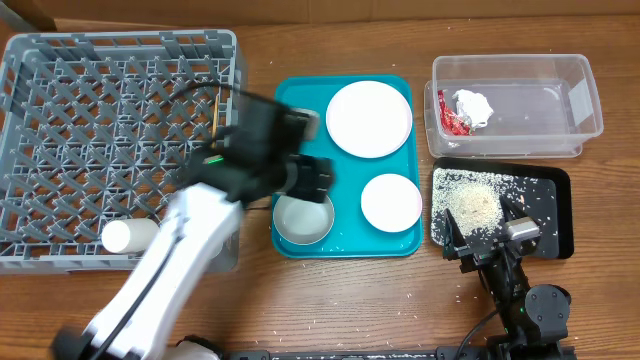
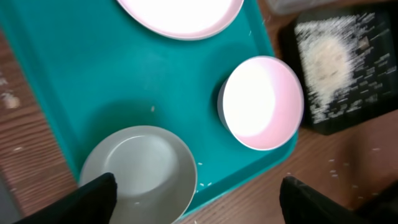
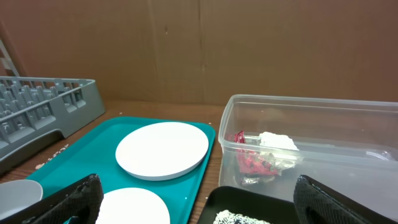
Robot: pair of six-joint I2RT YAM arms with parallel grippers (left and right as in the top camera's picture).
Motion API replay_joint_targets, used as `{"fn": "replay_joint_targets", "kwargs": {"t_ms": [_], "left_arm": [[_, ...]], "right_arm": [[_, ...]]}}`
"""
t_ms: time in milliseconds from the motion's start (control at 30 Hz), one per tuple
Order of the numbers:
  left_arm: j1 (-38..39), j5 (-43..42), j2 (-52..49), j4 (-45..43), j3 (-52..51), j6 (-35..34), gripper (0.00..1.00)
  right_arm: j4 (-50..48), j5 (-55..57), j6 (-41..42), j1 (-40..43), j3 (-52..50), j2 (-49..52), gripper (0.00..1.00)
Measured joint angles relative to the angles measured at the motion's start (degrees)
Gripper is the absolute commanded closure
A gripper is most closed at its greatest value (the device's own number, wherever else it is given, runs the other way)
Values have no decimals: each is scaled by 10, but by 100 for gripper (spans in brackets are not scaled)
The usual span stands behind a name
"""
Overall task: Sort waste into correct bins and load items into the dishwasher
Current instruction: 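Grasp the small white bowl on the tray with the left gripper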
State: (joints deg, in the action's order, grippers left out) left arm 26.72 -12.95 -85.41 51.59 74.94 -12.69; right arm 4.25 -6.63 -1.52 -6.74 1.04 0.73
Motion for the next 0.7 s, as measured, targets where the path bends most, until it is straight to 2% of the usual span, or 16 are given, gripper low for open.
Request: {"fn": "replay_joint_targets", "kwargs": {"t_ms": [100,267,300,367,433,500,633,700], "left_arm": [[47,32,-89,-21,22,-23,22],[72,31,-223,-77,42,-54,32],[75,31,-237,-90,42,-58,37],[82,31,-262,-111,44,-69,54],[90,31,-280,-115,45,-80,77],[93,31,-288,-118,45,-90,96],[87,27,-289,-108,60,-101,96],[76,27,-289,-60,90,-101,96]], "right_arm": [[0,0,0,0,0,0,0],[0,0,0,0,0,0,1],[0,0,0,0,0,0,0],[0,0,0,0,0,0,0],[0,0,0,0,0,0,0],[0,0,0,0,0,0,1],[0,0,0,0,0,0,0],[0,0,0,0,0,0,0]]}}
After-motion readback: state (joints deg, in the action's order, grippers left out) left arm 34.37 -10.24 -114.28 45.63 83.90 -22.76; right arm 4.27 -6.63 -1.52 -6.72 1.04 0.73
